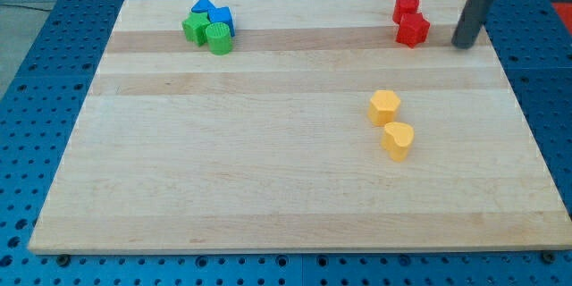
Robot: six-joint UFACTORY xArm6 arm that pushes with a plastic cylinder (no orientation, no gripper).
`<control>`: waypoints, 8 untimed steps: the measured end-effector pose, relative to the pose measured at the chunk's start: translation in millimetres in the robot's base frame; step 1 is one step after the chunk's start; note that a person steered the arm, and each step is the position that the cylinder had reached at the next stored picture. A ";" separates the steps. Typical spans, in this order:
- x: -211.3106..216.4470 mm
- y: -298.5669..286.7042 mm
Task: Point arm on bottom left to red star
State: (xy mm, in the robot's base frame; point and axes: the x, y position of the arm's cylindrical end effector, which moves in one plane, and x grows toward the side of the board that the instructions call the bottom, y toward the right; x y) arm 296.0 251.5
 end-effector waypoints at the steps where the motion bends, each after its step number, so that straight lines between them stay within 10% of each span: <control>1: -15.7 -29.8; 6: 68.5 -79.0; 8: 24.6 -98.3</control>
